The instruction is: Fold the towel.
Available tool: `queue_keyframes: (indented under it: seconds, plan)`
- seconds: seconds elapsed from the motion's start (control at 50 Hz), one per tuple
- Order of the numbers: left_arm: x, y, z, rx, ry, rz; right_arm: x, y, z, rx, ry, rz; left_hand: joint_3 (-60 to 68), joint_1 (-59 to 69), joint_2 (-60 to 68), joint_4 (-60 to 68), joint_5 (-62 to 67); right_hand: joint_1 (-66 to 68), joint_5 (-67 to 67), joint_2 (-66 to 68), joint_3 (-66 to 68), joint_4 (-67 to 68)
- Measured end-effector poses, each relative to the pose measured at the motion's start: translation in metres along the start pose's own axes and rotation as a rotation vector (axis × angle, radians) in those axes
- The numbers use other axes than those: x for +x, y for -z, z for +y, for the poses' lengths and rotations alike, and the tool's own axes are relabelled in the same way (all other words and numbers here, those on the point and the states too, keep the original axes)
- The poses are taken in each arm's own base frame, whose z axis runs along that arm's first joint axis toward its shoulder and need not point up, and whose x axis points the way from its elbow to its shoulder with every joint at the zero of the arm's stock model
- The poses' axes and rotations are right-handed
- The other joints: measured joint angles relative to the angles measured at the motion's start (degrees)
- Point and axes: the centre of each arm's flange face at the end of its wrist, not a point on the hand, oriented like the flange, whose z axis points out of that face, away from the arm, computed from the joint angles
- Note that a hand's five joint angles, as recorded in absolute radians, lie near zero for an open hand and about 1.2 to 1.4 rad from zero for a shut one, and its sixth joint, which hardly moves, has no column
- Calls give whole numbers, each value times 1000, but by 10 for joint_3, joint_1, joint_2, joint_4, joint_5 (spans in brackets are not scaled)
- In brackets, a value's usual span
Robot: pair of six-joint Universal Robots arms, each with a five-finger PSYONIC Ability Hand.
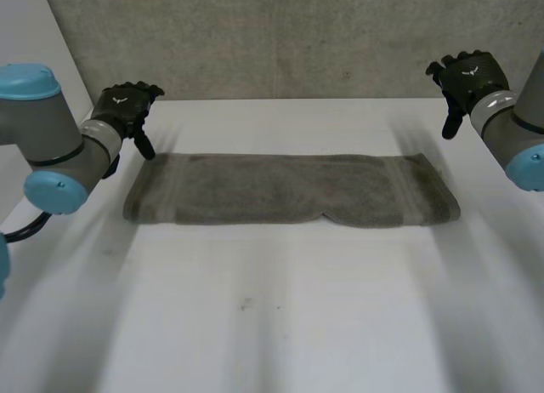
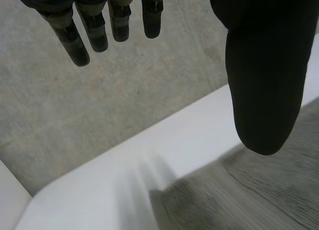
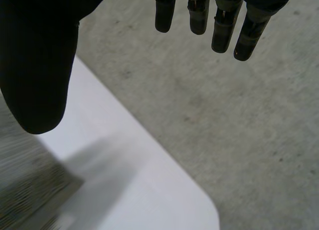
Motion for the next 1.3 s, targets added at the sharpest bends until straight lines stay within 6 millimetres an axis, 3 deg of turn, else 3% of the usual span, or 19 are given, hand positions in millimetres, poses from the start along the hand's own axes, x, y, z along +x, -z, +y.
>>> queue_keyframes:
  seconds: [0.1, 0.18, 0.32, 0.58, 0.64, 0.68, 0.76, 0.9, 0.96, 1.06, 1.16, 1.18, 1.22, 1.3]
  plan:
    - [5, 24, 4, -60, 15, 18, -6, 23, 6, -101, -9, -58, 0, 0, 0, 0, 0, 0, 0, 0, 0, 0]
    - [10, 49, 10, -108, 21, 32, -17, 46, 22, -207, -25, -127, 0, 0, 0, 0, -1, 49, 24, 33, 35, 32]
    - [15, 77, 17, -121, 24, 51, -36, 69, 51, -299, -51, -210, 0, 0, 0, 0, -1, 159, 115, 127, 130, 126]
    - [19, 94, 25, -122, 30, 75, -50, 65, 95, -302, -51, -219, 0, 0, 0, 0, -1, 292, 232, 248, 249, 246]
    - [19, 95, 27, -127, 32, 75, -47, 61, 104, -304, -35, -202, 0, 0, 0, 0, -1, 508, 413, 438, 432, 428]
    - [19, 95, 27, -128, 32, 74, -44, 59, 107, -306, -28, -193, 0, 0, 0, 0, -1, 577, 475, 493, 494, 491]
    - [18, 95, 27, -130, 33, 72, -29, 56, 113, -305, -13, -144, 0, 0, 0, 0, -1, 648, 543, 561, 564, 560]
    - [18, 97, 27, -131, 33, 70, 21, 53, 116, -286, -3, -5, -2, 0, -2, -2, -1, 685, 576, 590, 596, 593]
    - [17, 98, 26, -130, 33, 69, 56, 54, 125, -302, -4, 74, -3, -3, -3, -3, -1, 688, 578, 591, 598, 596]
    - [15, 101, 26, -133, 35, 64, 95, 57, 137, -327, 19, 148, -3, -3, -4, -3, -1, 690, 579, 593, 599, 596]
    - [13, 103, 26, -137, 37, 57, 119, 58, 140, -328, 53, 175, -3, -3, -4, -3, -1, 690, 581, 593, 599, 597]
    - [11, 105, 27, -141, 39, 52, 129, 56, 133, -308, 71, 173, -3, -3, -4, -3, -1, 691, 581, 593, 599, 597]
    - [10, 106, 27, -143, 39, 50, 130, 54, 127, -292, 72, 167, -3, -3, -4, -3, -1, 691, 581, 593, 599, 597]
    - [8, 108, 28, -148, 42, 43, 114, 42, 94, -213, 50, 118, -3, -3, -4, -4, -1, 691, 581, 594, 599, 597]
